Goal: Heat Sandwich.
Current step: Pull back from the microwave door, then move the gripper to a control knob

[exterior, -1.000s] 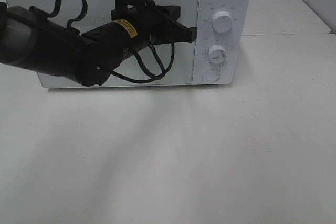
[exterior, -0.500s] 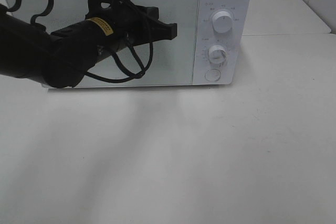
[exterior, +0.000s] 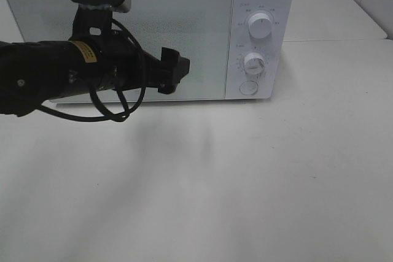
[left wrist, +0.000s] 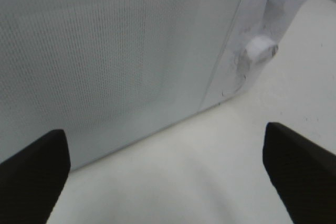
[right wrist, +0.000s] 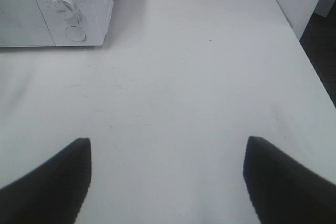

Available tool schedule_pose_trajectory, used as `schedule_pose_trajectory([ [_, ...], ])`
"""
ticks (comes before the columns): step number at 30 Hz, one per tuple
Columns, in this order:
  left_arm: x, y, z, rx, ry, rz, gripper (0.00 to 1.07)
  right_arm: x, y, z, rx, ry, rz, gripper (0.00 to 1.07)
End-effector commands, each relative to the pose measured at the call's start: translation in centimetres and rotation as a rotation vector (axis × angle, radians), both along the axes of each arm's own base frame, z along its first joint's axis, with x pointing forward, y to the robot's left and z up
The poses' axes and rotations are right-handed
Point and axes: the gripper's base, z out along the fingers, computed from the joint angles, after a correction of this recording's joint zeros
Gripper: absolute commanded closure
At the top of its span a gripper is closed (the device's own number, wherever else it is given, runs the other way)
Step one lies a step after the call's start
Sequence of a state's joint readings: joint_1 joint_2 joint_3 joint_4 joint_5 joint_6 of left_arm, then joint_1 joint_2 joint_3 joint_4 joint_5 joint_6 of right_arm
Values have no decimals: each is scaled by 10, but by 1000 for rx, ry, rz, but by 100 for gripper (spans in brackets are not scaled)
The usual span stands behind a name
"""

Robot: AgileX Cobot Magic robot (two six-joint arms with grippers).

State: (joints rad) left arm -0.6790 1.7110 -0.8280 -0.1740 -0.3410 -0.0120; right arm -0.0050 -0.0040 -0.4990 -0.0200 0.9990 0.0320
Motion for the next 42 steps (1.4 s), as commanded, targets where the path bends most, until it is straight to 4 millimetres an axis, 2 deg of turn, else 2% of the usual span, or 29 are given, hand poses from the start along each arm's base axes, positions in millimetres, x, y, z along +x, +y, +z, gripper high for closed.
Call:
schedule_pose_trajectory([
  [1,-10,3,5,36,71,-19,6,-4,0,0,-2,-30,-3,31],
  [8,-37,18,15,180,289,-77,6,-4,0,0,-2,-30,-3,31],
  [12,-49,27,23,257,348,-110,6,-4,0,0,-2,-30,-3,31],
  [16,-55,34,27,292,404,-110,6,-4,0,0,-2,-30,-3,31],
  [20,-58,50,30,305,500,-67,6,-4,0,0,-2,-30,-3,31],
  [23,-57,77,34,331,604,2,6,-4,0,0,-2,-30,-3,31],
  [25,-57,83,34,336,625,18,6,-4,0,0,-2,-30,-3,31],
  [27,-56,103,37,343,691,77,6,-4,0,0,-2,-30,-3,31],
  [28,-56,103,37,343,691,77,6,-4,0,0,-2,-30,-3,31],
  [32,-59,138,46,324,775,184,6,-4,0,0,-2,-30,-3,31],
  [33,-59,138,46,324,775,184,6,-4,0,0,-2,-30,-3,31],
  [35,-63,156,50,312,840,244,6,-4,0,0,-2,-30,-3,31],
  [38,-68,168,51,308,898,282,6,-4,0,0,-2,-30,-3,31],
  [39,-73,180,53,304,961,319,6,-4,0,0,-2,-30,-3,31],
  [42,-81,195,57,294,1000,368,6,-4,0,0,-2,-30,-3,31],
])
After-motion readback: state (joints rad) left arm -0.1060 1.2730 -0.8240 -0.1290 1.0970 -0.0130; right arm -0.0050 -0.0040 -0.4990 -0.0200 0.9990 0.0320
